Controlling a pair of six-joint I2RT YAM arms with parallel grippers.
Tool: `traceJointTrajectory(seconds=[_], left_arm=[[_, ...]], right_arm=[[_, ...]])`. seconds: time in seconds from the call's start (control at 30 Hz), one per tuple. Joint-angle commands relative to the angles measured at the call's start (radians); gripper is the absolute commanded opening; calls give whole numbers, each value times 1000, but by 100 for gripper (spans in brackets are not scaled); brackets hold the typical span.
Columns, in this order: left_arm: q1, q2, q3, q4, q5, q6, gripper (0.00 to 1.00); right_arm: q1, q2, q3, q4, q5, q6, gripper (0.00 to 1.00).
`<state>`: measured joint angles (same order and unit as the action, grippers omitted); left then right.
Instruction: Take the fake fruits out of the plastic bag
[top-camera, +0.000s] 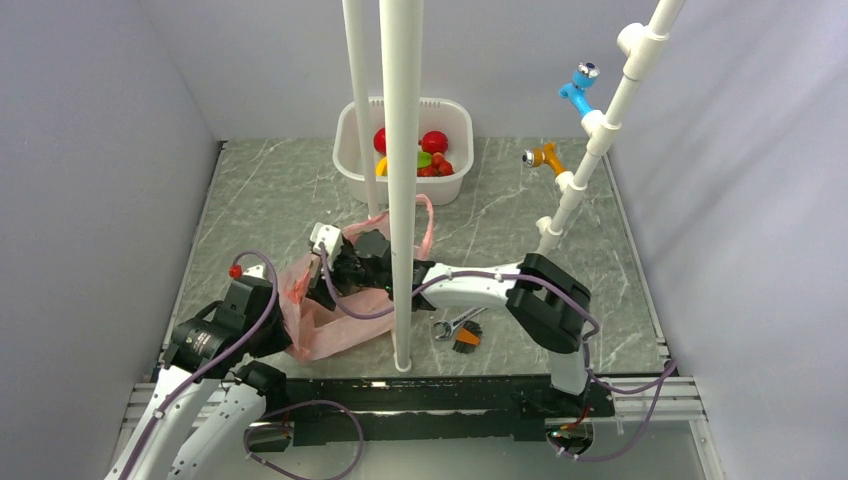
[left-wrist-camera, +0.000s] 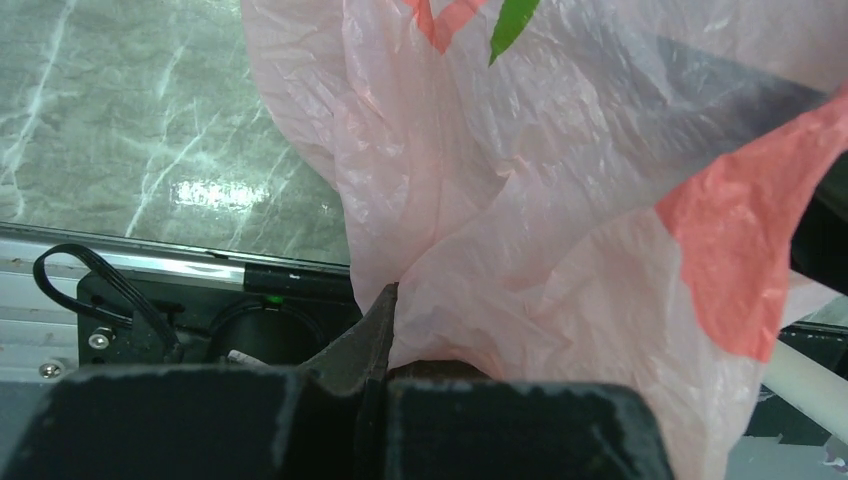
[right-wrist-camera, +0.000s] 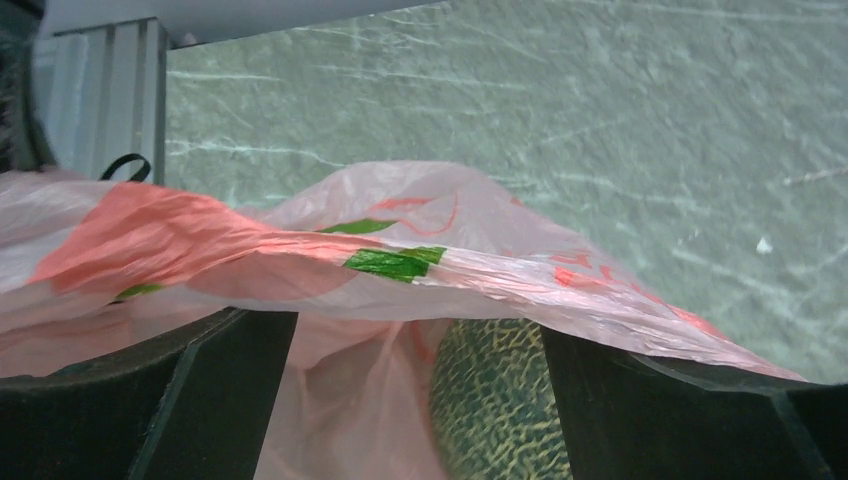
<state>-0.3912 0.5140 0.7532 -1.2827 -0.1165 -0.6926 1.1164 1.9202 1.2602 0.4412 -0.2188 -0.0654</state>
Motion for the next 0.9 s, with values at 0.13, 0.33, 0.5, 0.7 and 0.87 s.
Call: traceJointTrajectory(seconds=[0.13, 0.33, 0.5, 0.7, 0.87], left_arm=[[-1, -40, 22, -28, -52, -7, 0], [-1, -56, 15, -44, -52, -11, 0], [-1, -74, 11, -51, -55, -16, 0], [0, -81, -12, -46, -16, -3, 0], [-1, -52, -28, 25, 85, 24, 0]], right_arm=[[9, 87, -2, 78, 418, -135, 95], [-13, 129, -21, 56, 613, -73, 98], [-53, 131, -42, 20, 651, 57, 97], [-177, 67, -199, 76, 387, 361, 90], [-239, 53, -358, 300, 144, 465, 91]])
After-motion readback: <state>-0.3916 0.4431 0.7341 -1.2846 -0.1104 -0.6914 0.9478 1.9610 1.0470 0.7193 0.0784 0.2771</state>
